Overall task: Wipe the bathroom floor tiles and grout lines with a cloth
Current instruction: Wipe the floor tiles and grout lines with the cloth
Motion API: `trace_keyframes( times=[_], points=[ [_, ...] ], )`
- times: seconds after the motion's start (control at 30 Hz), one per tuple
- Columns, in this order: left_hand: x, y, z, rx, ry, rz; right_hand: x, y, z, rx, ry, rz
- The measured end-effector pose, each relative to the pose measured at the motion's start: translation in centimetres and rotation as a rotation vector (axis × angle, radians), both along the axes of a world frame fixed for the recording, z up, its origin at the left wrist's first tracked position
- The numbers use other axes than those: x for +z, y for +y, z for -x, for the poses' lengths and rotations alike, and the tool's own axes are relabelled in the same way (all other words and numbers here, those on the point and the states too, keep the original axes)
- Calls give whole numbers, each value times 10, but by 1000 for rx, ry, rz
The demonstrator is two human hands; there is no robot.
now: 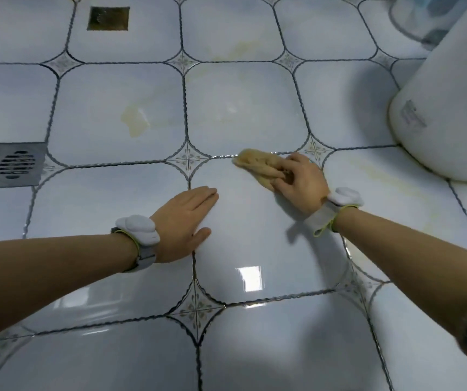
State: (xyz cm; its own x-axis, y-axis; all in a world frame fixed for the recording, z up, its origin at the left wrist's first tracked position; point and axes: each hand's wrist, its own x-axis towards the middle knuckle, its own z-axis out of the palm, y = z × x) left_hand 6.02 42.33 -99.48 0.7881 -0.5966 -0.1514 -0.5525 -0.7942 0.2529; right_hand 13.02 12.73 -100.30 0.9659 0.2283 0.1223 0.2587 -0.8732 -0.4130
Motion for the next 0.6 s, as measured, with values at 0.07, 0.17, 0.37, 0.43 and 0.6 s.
trace_keyframes(
  times=[0.07,0.17,0.37,0.43,0.6],
  points=[
    [0,1,-3,33,-9,14,-5,13,-10,-158,5,-6],
    [1,4,-11,111,4,43,-6,30,37,-118,10,-40],
    [-3,5,0,22,4,20,10,0,169,627,245,56],
    [-4,-9,3,-31,-2,12,16,-19,148,733,279,67],
    [-8,-51,-7,-31,-30,29,20,-48,18,205,110,124]
  ],
)
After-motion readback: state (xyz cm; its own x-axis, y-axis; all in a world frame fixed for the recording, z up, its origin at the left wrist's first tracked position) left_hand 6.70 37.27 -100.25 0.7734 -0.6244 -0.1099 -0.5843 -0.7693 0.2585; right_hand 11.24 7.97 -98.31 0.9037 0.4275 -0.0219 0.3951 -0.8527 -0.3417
